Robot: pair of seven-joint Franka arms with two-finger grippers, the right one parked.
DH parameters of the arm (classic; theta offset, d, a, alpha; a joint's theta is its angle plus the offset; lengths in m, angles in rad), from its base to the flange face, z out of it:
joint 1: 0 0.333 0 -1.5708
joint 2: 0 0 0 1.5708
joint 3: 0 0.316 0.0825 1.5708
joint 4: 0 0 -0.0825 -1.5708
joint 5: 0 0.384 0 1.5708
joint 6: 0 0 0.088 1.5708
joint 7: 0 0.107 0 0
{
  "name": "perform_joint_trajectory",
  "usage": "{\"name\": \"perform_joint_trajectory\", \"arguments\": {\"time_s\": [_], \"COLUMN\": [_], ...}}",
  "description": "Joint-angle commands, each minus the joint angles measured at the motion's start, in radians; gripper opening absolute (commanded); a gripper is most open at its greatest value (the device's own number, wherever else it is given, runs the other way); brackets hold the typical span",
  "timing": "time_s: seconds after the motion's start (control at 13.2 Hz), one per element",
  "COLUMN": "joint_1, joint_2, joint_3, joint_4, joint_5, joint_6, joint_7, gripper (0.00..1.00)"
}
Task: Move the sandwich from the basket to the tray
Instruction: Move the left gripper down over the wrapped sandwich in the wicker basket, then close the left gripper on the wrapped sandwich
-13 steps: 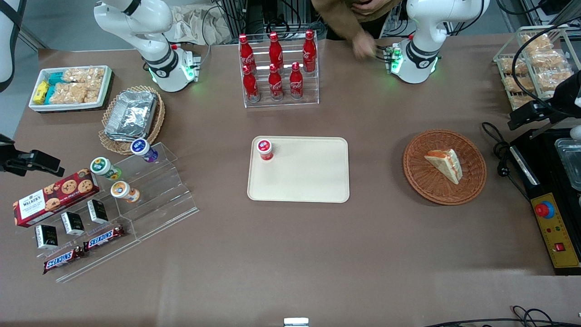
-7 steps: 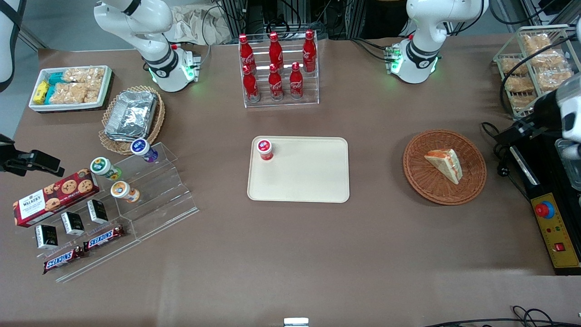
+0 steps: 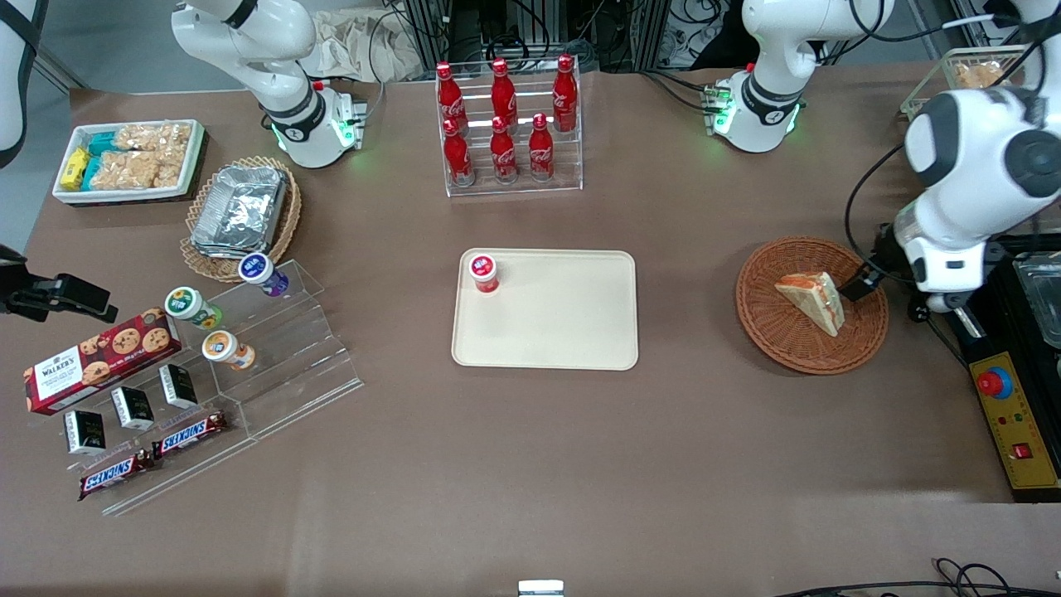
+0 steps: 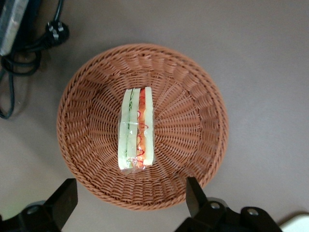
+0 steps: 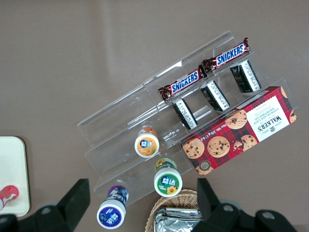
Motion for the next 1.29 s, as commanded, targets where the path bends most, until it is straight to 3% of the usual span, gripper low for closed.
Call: {"name": "perform_joint_trajectory", "arguments": {"time_s": [0.0,0.38,0.46,0.53,0.61,0.68,1.22], "joint_1": [-0.003,0.005,0.005,0.005,0.005,0.006,0.003], "joint_2": [0.007,0.116,0.122,0.122,0.127,0.135,0.116], "joint_3": [-0.002,0.001,0.003,0.003,0.004,0.004,0.003], "joint_4": [-0.155,-0.244,-0.254,-0.255,-0.255,-0.251,-0.243], "joint_5": [0.022,0.022,0.022,0.022,0.022,0.022,0.022], "joint_6": [0.209,0.417,0.434,0.436,0.436,0.437,0.422], "joint_7": [-0.052,-0.051,-0.048,-0.048,-0.048,-0.048,-0.040], "gripper": [1.00,1.00,0.96,0.69,0.11,0.00,0.00]}}
